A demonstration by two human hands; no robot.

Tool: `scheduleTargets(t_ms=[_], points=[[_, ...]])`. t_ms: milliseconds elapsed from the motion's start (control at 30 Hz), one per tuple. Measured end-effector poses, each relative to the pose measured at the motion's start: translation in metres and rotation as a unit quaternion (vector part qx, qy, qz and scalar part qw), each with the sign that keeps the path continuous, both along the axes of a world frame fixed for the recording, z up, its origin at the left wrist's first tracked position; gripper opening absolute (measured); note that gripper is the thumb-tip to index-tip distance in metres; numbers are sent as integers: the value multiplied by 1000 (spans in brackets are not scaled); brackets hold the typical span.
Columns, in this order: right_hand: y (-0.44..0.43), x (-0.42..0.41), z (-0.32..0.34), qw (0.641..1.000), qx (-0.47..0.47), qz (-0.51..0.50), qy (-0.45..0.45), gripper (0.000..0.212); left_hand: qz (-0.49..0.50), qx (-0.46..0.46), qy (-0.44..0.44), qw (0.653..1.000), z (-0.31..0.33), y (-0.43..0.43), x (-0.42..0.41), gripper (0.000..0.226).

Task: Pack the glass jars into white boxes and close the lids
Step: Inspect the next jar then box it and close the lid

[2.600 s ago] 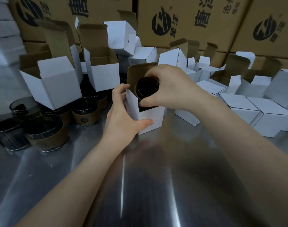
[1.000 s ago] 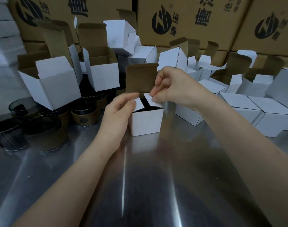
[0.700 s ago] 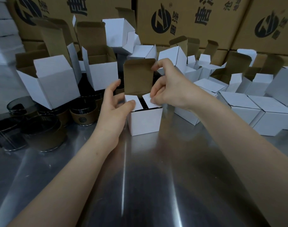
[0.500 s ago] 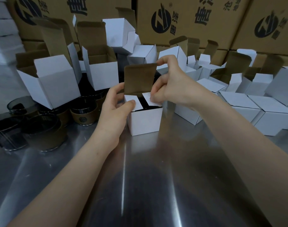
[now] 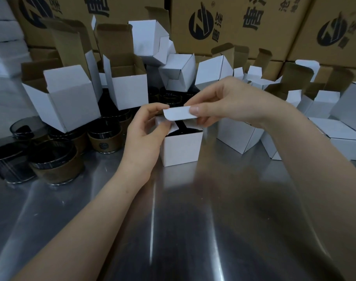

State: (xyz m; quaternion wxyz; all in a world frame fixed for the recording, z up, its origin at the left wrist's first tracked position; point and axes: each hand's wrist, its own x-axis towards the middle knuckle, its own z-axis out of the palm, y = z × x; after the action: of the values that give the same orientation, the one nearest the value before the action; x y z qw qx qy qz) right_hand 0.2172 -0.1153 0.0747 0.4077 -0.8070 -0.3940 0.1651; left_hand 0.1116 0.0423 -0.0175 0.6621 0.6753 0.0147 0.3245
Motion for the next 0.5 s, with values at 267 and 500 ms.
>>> scheduleTargets(t_ms=[267, 500], points=[[3, 3, -6, 999, -18, -1, -51, 16, -59, 49, 41, 996, -1, 2, -4, 40], [5, 0, -5, 993, -44, -2, -109, 18, -47, 47, 41, 997, 0, 4, -5, 31]])
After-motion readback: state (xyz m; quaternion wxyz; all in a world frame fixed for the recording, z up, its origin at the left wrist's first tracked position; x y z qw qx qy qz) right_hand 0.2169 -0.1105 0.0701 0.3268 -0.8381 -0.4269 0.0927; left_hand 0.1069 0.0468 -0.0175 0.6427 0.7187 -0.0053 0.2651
